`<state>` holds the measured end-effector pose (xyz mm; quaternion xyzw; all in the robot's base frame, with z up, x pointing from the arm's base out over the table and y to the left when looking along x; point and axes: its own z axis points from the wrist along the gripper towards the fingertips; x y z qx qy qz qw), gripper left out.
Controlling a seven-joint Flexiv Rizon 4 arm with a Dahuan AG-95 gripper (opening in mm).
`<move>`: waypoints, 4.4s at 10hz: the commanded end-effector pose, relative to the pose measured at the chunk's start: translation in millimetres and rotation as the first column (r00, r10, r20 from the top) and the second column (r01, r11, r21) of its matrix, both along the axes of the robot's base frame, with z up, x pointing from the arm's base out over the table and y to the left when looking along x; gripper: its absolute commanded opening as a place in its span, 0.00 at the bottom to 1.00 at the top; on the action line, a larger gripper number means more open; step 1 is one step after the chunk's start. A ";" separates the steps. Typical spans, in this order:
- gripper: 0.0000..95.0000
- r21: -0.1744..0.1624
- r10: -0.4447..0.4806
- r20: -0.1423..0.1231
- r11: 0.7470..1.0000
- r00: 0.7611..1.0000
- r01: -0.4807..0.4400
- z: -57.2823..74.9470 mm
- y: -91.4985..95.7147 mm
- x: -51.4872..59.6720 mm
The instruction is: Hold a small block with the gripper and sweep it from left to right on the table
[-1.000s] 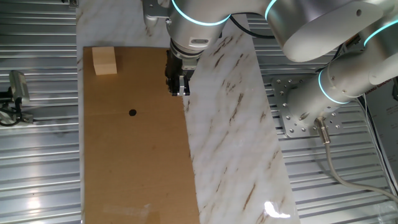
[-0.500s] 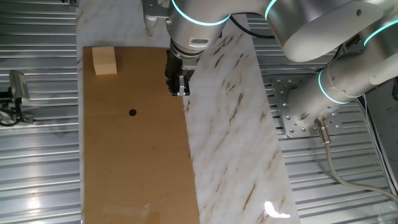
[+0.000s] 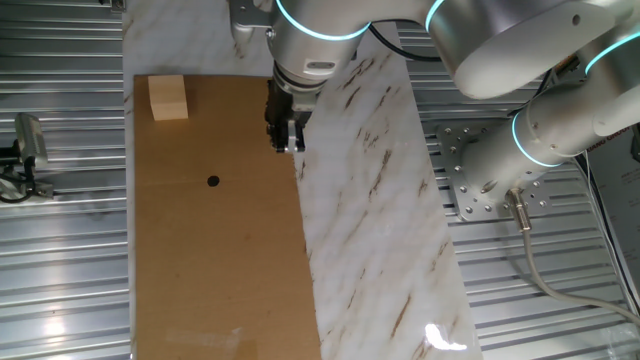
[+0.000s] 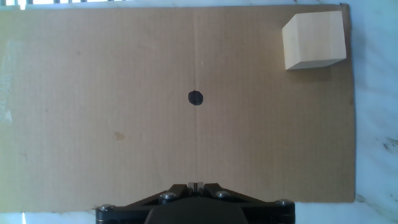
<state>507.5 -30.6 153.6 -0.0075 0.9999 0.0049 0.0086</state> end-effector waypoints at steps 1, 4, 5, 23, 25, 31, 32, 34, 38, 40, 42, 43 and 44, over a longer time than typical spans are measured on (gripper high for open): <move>0.00 0.035 0.165 -0.008 0.986 0.986 -0.165 -14.3 -34.6 15.9; 0.00 0.039 0.164 0.001 0.986 0.986 -0.164 -19.0 -34.6 16.6; 0.00 0.039 0.165 0.001 0.986 0.986 -0.164 -19.0 -34.6 17.4; 0.00 0.020 0.159 -0.019 0.987 0.987 -0.159 -19.6 -34.8 55.5; 0.00 0.021 0.157 -0.018 0.987 0.987 -0.157 -19.6 -34.8 55.5; 0.00 0.068 0.156 -0.021 0.986 0.988 -0.154 -19.6 -34.8 55.5; 0.00 0.069 0.155 -0.021 0.986 0.988 -0.153 -19.6 -34.8 55.5; 0.00 0.069 0.136 -0.004 0.988 0.991 -0.135 -19.6 -34.8 55.5; 0.00 0.063 0.049 0.040 0.997 0.998 -0.052 -19.6 -34.8 55.5; 0.00 0.063 0.036 0.060 0.997 0.998 -0.040 -19.6 -34.8 55.5; 0.00 0.071 0.036 0.076 0.997 0.996 -0.041 -19.6 -34.8 55.5; 0.00 0.072 0.042 0.065 0.996 0.997 -0.047 -19.6 -34.8 55.5; 0.00 0.064 0.034 0.058 0.997 0.998 -0.038 -19.6 -34.8 55.5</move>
